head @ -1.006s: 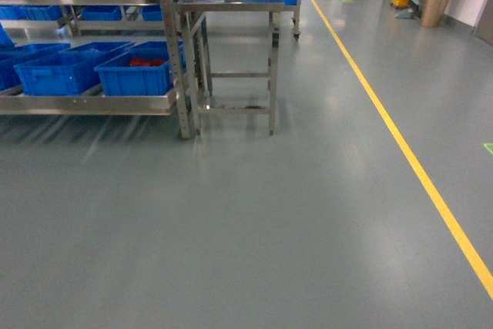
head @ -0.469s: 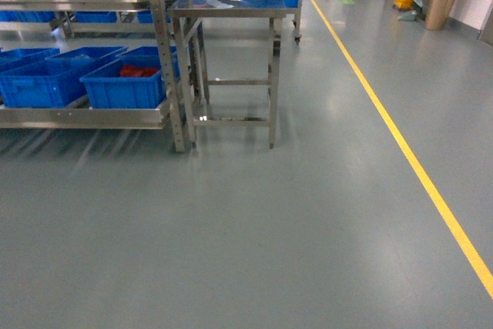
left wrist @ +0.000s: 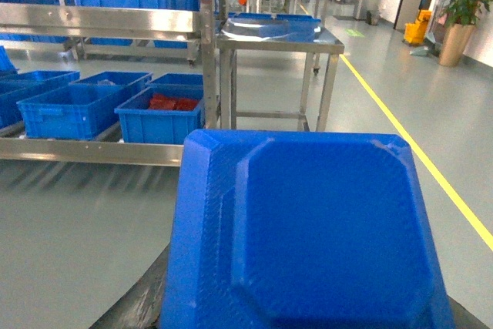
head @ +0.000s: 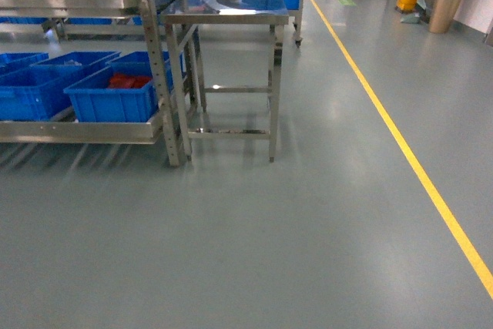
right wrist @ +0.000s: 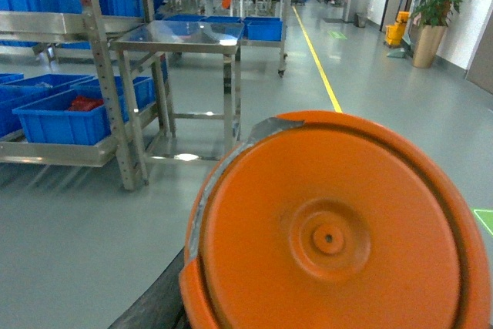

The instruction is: Sort blue parts and orange caps into right shelf containers

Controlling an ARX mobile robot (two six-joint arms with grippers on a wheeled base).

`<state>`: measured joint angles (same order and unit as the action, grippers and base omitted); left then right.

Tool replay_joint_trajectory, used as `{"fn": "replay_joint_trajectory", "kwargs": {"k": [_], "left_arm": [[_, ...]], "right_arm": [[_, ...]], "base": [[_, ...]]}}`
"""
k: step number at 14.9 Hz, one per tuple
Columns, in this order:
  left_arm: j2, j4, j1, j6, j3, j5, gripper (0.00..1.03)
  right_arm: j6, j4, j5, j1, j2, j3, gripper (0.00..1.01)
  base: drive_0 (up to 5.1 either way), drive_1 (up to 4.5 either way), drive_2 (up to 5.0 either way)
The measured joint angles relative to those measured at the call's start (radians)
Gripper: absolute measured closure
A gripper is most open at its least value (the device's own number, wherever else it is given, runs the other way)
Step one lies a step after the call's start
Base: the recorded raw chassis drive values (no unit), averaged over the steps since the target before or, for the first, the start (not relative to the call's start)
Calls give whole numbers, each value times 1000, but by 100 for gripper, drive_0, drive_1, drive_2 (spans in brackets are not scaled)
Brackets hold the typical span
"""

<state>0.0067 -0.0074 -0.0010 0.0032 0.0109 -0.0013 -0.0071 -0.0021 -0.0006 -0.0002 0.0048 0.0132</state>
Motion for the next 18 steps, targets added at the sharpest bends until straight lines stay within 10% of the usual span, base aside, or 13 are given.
{"fn": "replay_joint_trajectory", "kwargs": {"k": [18], "left_arm": [[0,0,0,0,0,1,60]], "right_arm": [[0,-4,0,0,0,0,57]], "base": [[2,411,-407]]}}
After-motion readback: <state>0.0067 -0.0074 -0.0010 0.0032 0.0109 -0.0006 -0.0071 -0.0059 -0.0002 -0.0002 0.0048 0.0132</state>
